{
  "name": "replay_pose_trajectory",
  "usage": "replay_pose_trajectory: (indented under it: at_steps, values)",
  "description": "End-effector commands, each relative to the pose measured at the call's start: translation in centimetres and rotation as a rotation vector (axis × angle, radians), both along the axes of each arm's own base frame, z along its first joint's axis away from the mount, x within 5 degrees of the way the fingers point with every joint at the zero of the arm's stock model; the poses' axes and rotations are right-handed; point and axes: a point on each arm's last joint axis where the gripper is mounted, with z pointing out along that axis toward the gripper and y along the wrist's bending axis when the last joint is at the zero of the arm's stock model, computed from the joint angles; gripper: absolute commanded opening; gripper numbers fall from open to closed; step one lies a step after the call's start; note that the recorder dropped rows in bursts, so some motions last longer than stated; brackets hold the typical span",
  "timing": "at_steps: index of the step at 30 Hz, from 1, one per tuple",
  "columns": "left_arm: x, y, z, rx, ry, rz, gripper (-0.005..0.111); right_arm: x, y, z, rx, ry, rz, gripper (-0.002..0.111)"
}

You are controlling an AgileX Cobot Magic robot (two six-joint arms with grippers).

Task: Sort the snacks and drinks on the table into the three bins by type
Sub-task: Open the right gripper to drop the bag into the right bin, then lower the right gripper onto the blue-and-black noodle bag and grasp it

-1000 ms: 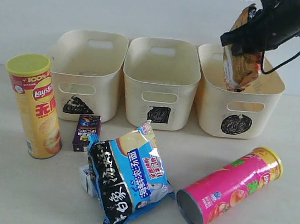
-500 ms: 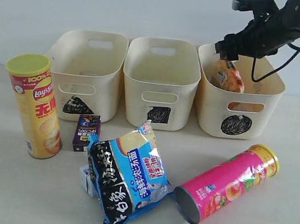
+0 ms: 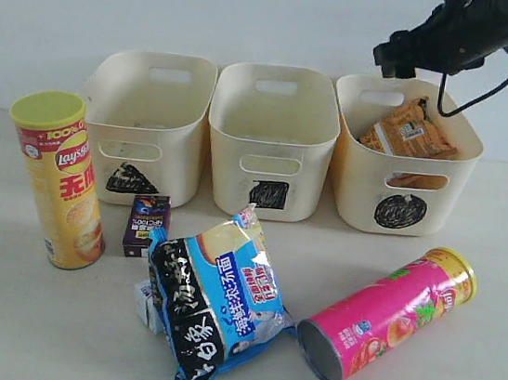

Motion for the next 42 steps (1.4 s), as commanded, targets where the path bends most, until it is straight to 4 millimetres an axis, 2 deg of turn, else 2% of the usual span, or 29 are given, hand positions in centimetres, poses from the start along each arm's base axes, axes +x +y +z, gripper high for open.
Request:
replay_pose_trajectory:
  at_steps: [1, 4, 10, 17, 23, 29, 33, 38, 40, 42]
  values:
    - [0.0, 0.0, 0.2, -0.010, -0.014, 0.005, 0.004, -1.7, -0.6, 2.8, -0.015, 0.015, 0.012, 0.028]
    - [0.0, 0.0, 0.2, -0.010, -0.014, 0.005, 0.004, -2.9, -0.6, 3.8, -0.024, 0.057, 0.029, -0.001]
    - [0.0, 0.0, 0.2, -0.010, -0.014, 0.005, 0.004, -5.3, -0.8, 3.9, -0.044, 0.150, 0.058, 0.000]
    - [0.0, 0.0, 0.2, -0.010, -0.014, 0.005, 0.004, -9.3, -1.0, 3.7, -0.029, 0.101, 0.125, 0.000]
    - [0.0, 0.0, 0.2, -0.010, -0.014, 0.005, 0.004, -12.5, -1.2, 2.3, -0.026, 0.081, 0.179, 0.000]
    - [0.0, 0.0, 0.2, -0.010, -0.014, 0.005, 0.004, -14.6, -1.0, 0.0, 0.015, 0.089, 0.221, 0.000]
    - [0.0, 0.0, 0.2, -0.010, -0.014, 0.005, 0.004, -16.3, 0.3, -1.7, 0.108, 0.220, 0.384, 0.000]
    - [0.0, 0.0, 0.2, -0.010, -0.014, 0.005, 0.004, -18.1, 2.0, -2.4, 0.185, 0.370, 0.605, 0.000]
    - [0.0, 0.0, 0.2, -0.010, -0.014, 0.005, 0.004, -18.3, 3.8, -3.4, 0.181, 0.407, 0.651, 0.000]
    - [0.0, 0.0, 0.2, -0.010, -0.014, 0.005, 0.004, -18.1, 5.4, -4.8, 0.180, 0.438, 0.655, 0.011]
